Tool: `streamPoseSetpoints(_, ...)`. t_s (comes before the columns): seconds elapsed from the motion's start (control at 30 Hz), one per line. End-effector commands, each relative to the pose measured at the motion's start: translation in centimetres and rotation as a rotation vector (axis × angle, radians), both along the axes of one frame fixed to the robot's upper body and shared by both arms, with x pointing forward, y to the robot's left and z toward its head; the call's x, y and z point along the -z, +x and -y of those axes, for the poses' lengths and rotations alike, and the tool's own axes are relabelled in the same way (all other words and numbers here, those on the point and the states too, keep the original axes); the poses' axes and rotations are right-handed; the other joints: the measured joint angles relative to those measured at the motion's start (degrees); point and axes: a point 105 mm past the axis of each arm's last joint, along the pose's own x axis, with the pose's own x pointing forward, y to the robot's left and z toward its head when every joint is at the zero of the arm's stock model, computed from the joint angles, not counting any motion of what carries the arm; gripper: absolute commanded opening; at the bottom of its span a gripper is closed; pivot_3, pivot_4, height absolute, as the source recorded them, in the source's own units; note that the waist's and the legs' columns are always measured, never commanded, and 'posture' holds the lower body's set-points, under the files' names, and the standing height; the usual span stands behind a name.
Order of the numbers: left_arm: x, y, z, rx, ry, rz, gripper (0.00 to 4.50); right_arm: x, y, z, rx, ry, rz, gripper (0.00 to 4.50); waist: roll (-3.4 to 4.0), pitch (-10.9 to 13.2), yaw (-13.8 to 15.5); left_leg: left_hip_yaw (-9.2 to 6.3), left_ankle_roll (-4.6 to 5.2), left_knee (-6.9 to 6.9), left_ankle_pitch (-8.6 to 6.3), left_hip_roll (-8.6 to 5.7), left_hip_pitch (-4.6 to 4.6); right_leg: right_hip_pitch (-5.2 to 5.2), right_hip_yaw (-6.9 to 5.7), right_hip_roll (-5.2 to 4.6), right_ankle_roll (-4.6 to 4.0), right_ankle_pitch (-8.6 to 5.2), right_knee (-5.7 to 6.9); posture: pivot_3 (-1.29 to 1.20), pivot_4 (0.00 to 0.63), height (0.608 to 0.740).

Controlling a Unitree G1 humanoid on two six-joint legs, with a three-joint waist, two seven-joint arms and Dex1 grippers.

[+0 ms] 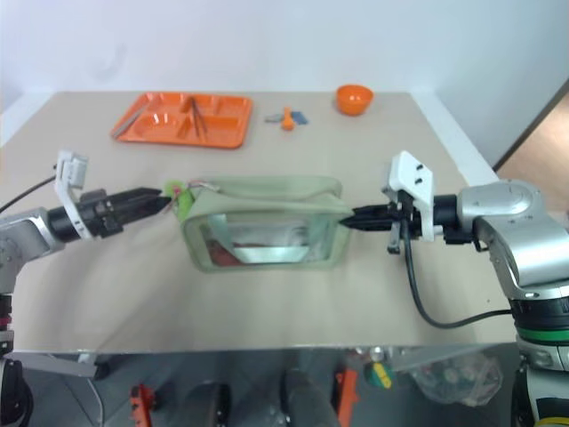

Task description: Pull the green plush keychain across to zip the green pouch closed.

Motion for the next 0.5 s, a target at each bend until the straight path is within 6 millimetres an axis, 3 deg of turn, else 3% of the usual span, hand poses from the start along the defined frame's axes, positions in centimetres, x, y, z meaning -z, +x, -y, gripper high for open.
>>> streamPoseSetpoints(0.03,-0.8,0.1,0.6,0.037,0.040,0.056,3.74,-1.1,-0.5,-0.1,-0.004,0.002,0.044,0.00,0.00,0.0,0.0,0.00,0.00,0.00,0.00,0.00,0.00,0.00,0.00,0.00,0.00,0.00,0.00,0.00,0.150,0.740)
streamPoseSetpoints(0.4,-1.2,0.5,1.6,0.075,0.049,0.084,0.04,-1.1,-0.8,-0.1,0.007,0.006,0.047,0.00,0.00,0.0,0.0,0.01,0.00,0.00,0.00,-0.01,-0.01,0.01,0.01,0.00,0.00,0.00,0.00,0.00,0.150,0.740)
streamPoseSetpoints(0.5,-1.7,0.5,1.7,0.077,0.051,0.103,0.04,-1.0,-0.8,-0.1,0.005,0.004,0.046,0.00,0.00,0.0,0.0,0.01,0.00,0.00,0.00,-0.01,-0.01,0.01,0.00,-0.01,0.00,0.00,0.00,0.00,0.150,0.740)
